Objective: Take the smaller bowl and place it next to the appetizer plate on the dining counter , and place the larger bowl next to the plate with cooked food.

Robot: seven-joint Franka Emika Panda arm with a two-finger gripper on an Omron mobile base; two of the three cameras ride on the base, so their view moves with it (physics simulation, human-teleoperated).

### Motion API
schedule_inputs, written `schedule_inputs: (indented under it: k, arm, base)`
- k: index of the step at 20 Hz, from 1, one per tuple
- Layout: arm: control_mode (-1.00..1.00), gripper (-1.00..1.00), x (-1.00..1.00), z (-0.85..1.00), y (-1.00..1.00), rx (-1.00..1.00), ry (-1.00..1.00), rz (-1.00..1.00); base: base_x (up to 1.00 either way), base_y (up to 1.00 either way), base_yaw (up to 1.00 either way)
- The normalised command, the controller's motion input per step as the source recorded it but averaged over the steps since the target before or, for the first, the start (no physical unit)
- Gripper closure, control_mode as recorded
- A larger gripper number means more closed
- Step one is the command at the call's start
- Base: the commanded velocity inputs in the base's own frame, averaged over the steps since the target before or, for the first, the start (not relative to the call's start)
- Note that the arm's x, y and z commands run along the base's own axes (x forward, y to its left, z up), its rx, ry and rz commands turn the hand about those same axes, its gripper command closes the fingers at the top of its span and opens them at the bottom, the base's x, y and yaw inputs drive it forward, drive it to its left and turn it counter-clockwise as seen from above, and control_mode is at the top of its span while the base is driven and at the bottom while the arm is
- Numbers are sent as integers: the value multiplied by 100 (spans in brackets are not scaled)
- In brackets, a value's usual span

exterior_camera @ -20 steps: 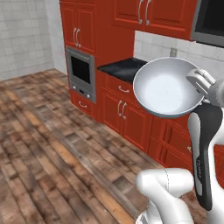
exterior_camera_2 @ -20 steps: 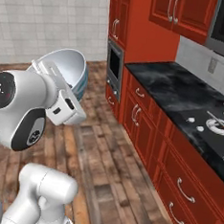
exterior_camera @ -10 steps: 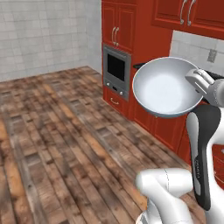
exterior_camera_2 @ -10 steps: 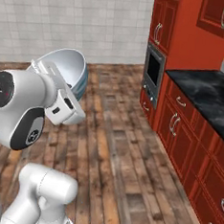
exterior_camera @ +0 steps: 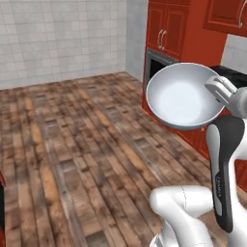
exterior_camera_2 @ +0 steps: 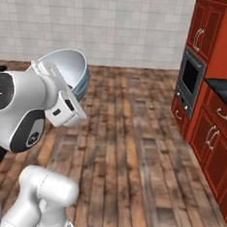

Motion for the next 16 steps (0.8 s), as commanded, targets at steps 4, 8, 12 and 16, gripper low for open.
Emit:
schedule_inputs:
  k: [4,8,12,16]
  arm:
    - [100,100,0,0,0,0,0,0]
    - [100,100,0,0,0,0,0,0]
    - [100,100,0,0,0,0,0,0]
    - [100,100,0,0,0,0,0,0]
  base:
    - [65,24,14]
    - [96,3,4]
    - [100,19,5]
    - [100,21,9]
